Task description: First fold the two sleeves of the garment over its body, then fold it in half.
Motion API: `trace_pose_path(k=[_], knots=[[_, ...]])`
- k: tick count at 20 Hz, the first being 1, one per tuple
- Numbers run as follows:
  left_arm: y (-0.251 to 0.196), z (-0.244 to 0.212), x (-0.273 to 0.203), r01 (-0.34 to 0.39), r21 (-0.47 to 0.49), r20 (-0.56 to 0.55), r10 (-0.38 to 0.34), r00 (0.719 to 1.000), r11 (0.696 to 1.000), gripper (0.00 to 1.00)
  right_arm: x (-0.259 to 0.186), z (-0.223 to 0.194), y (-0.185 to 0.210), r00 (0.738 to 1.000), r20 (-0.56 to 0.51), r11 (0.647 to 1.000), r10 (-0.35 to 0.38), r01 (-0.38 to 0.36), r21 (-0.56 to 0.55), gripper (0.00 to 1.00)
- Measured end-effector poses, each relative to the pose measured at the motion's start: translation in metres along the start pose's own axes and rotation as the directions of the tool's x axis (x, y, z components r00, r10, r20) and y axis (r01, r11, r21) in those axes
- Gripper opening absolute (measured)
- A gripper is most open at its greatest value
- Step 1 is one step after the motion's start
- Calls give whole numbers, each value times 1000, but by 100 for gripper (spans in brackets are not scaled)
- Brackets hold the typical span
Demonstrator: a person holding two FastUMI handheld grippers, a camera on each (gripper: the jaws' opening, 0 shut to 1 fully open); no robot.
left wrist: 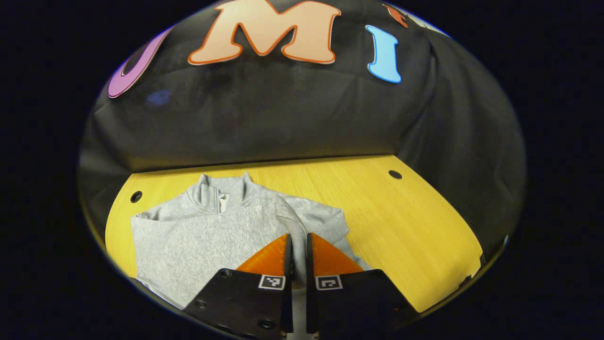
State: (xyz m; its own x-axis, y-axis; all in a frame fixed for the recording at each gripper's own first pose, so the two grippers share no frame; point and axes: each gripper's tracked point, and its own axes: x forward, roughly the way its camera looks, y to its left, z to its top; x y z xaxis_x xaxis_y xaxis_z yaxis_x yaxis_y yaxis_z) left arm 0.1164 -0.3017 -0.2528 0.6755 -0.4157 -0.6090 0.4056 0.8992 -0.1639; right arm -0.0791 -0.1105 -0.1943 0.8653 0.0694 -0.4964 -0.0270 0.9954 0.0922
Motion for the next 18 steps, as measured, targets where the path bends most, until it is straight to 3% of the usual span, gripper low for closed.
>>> trace_pose_path(k=[3,4,5,8,10,12,18], knots=[[-13,-2,7,33,2,11,-33,999,999,18,1,-2,2,1000,-8,1000,7,-7,-10,94],[-18,1,3,47,-1,21,-47,999,999,26,1,-1,4,1000,-4,1000,8,-9,-14,94],[-18,4,-2,52,0,34,-52,998,999,43,2,0,5,1000,2,1000,11,-11,-16,98],[-5,23,-27,25,0,113,-24,993,1000,94,6,4,17,1000,11,1000,26,-25,-17,94],[9,28,-52,15,-25,153,-11,988,1000,94,10,5,26,999,10,999,39,-39,-14,98],[33,18,-75,-17,-38,155,23,988,999,95,17,2,39,998,4,998,57,-57,-12,94],[117,-13,-147,-166,-57,181,174,968,984,94,37,-4,79,994,-14,994,108,-108,-27,98]])
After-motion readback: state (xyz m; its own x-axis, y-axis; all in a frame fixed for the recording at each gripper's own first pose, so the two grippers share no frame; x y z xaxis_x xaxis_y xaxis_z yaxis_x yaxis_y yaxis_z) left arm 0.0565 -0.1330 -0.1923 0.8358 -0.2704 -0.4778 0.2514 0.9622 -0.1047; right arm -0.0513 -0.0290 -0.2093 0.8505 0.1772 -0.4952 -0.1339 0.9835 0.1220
